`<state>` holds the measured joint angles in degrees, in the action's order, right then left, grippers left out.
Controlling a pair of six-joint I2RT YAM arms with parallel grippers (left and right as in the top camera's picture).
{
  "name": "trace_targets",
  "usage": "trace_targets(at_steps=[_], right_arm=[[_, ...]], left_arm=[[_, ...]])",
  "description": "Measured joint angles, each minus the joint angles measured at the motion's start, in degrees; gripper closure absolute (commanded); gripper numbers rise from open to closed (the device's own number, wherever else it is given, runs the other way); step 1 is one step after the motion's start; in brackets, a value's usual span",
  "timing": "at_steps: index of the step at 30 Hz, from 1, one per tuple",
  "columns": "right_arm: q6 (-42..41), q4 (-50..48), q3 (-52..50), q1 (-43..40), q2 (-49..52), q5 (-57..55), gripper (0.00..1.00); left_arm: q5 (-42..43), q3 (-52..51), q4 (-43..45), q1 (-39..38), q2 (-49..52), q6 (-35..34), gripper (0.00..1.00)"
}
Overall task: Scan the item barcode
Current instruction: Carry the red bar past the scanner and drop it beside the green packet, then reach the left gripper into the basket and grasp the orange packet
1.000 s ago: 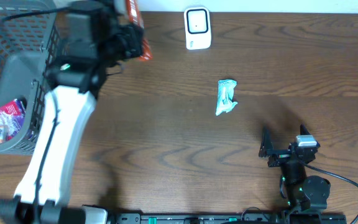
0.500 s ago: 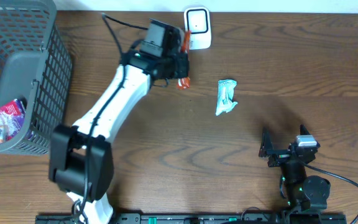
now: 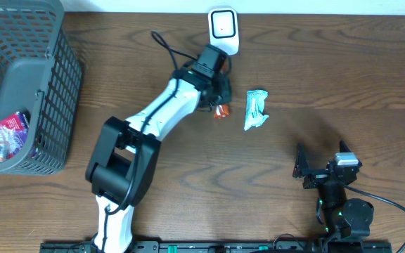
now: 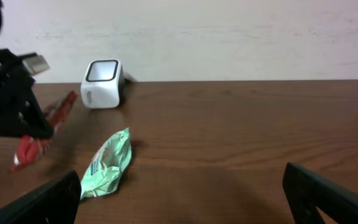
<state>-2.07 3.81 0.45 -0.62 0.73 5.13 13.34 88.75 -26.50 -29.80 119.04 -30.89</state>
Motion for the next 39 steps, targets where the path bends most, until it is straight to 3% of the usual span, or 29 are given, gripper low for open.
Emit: trace_targets(at_steps=[3, 6, 10, 18, 22, 25, 27, 31, 34, 39], right_arm=[[0.0, 0.02, 0.0, 0.0, 0.0, 0.02, 0.01], [0.0, 0.0, 0.0, 0.0, 0.0, 0.02, 0.01], [0.0, 0.02, 0.0, 0.0, 0.0, 0.02, 0.01], [0.0, 0.02, 0.0, 0.0, 0.0, 0.02, 0.01], [0.0, 0.0, 0.0, 0.0, 0.0, 0.02, 0.01], [0.0, 0.02, 0.0, 0.0, 0.0, 0.02, 0.01], [0.0, 0.0, 0.0, 0.0, 0.0, 0.02, 0.01], [0.0, 0.02, 0.0, 0.0, 0.0, 0.0, 0.01], [0.0, 0.02, 0.0, 0.0, 0.0, 0.0, 0.01], [-0.02, 0.02, 0.0, 0.0, 0.0, 0.02, 0.01]], left_arm=[[0.0, 0.0, 0.2, -1.57, 0.85, -0.35, 0.91], [-0.02, 0.0, 0.66, -2.56, 1.2, -0.44, 0.67], [-0.02, 0.0, 1.14, -3.28, 1.22, 0.2, 0.59], [9.09, 0.0, 5.7, -1.97, 0.26, 0.55, 0.55], [11.23, 0.0, 5.64, 1.14, -5.53, 0.52, 0.55], [12.15, 0.02, 5.77, 5.27, -13.92, 0.66, 0.51], [12.31, 0.11, 5.88, 9.18, -20.85, 1.31, 0.41], [12.24, 1.18, 6.1, 19.17, -32.48, 6.95, 0.38], [10.67, 1.29, 4.37, 26.84, -37.46, 9.75, 0.32], [2.14, 1.31, -1.05, 39.67, -40.28, 11.72, 0.31]])
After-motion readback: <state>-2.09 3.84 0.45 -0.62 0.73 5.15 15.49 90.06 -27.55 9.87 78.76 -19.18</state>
